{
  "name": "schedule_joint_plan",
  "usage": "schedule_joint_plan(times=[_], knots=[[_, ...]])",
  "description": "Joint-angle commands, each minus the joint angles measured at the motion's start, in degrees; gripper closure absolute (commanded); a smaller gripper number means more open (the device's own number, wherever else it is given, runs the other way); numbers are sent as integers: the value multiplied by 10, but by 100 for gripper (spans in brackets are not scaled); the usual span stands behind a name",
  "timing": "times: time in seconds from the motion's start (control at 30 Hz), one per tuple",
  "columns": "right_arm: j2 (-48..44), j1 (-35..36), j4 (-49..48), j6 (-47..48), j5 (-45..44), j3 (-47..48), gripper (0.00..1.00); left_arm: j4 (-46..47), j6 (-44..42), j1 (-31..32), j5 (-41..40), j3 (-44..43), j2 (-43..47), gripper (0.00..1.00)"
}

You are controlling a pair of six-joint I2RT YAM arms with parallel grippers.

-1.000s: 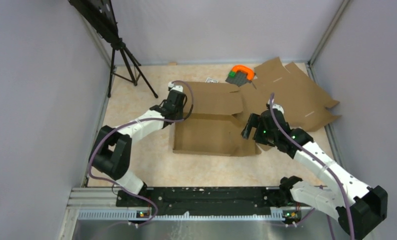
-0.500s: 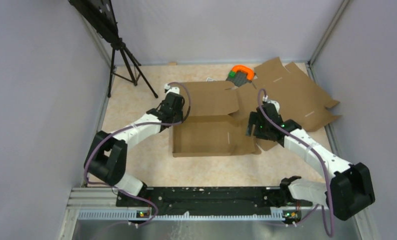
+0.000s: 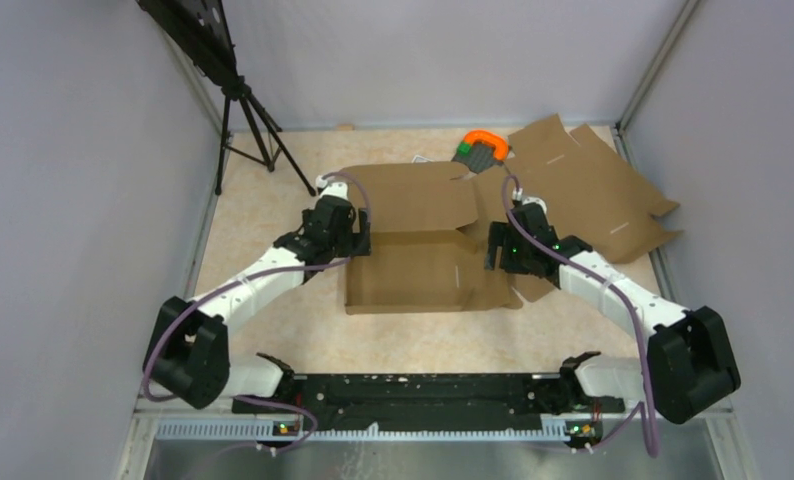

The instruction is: Fold the paper box

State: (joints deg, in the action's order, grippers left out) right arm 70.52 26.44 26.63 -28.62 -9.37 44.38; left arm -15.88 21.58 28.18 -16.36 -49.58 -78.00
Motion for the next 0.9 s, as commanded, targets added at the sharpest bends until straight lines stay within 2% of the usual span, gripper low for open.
schedule_joint_plan(times=[0.0, 0.67, 0.87], knots=[[7, -4, -32, 12, 10, 8, 24, 1, 18, -1, 3, 24, 61, 1], [6, -4, -29, 27, 19, 5, 27, 45, 37, 0, 34, 128, 188, 1], [4, -4, -29, 26, 11, 7, 35, 47, 43, 0, 42, 151, 212, 1]])
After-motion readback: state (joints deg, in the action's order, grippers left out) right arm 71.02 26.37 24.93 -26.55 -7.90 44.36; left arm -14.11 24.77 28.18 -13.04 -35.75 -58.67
